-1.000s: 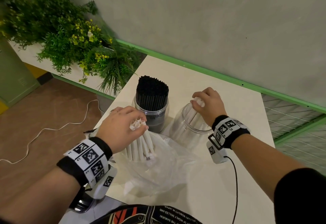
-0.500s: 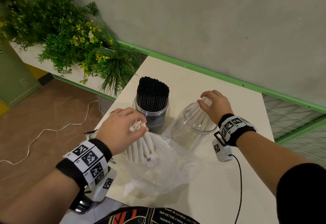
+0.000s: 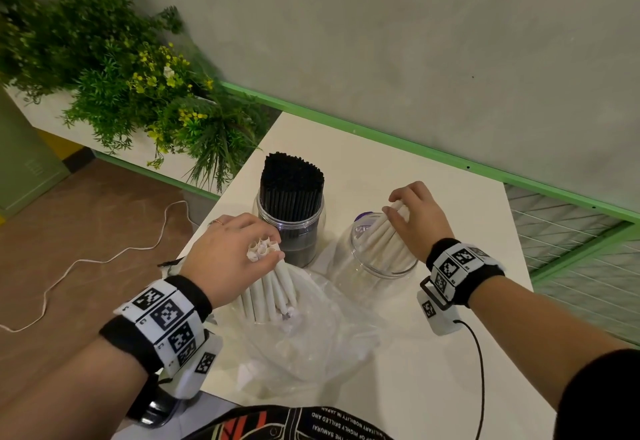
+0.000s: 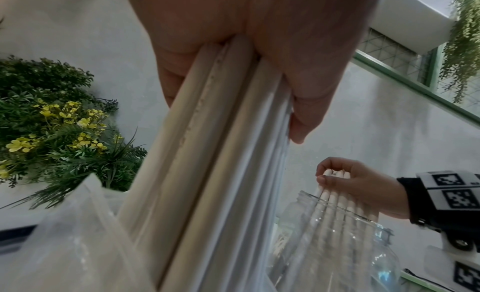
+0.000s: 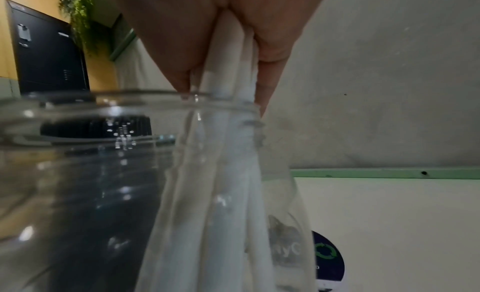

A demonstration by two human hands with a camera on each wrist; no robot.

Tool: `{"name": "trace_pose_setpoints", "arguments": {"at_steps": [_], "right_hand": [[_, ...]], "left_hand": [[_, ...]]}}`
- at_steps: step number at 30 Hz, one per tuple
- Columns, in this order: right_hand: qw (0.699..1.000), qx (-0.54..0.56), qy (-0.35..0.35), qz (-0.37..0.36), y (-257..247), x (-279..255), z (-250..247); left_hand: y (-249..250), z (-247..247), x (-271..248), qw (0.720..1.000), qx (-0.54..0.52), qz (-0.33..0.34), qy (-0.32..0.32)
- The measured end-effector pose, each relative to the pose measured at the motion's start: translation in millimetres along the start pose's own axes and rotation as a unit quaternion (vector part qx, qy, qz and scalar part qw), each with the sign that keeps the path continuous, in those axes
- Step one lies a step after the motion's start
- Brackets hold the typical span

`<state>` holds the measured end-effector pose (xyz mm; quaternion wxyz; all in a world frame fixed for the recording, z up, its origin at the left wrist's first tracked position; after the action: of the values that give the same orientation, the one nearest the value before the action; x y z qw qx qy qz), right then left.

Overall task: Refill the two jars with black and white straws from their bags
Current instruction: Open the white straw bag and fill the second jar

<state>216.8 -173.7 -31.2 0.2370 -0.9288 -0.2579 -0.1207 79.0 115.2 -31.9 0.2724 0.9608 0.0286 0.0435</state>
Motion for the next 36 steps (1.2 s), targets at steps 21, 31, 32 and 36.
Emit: {"name": "trace_pose_setpoints", "arguments": {"at_steps": [21,31,32,36], "right_hand": [[0.981,-0.037,0.091,-0.165,-66.5,-12.6,-31.6],[0.931,0.297,-0.207,-0.053,-136.5,-43.3,65.1],[0.922,0.324,-0.21,-0.044,-138.8,-41.5,72.5],[0.917,0.338,-0.211,-0.014,-143.0,-38.9,91.9]], "left_hand": [[1.3,1.3,0.3,1.0,0.007,-0.004,-0.005],[4.7,0.8,-3.0,1.0,-0.021,0.01,-0.005],[4.9,0.7,-4.0,0.999,-0.031,0.011,-0.005],[7.3,-0.2,-7.3,0.999,-0.044,0.002,-0.003]]}}
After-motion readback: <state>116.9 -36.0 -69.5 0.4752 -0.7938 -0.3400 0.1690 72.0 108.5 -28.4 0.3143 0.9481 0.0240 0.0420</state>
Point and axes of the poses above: each hand's wrist, its own x-axis towards the middle knuckle, its own z-axis out of the palm, y = z × x, the point moved 4 cm from there along x, towards the middle knuckle, and after that the axes turned 8 degrees about -z, right-handed, at the moved point
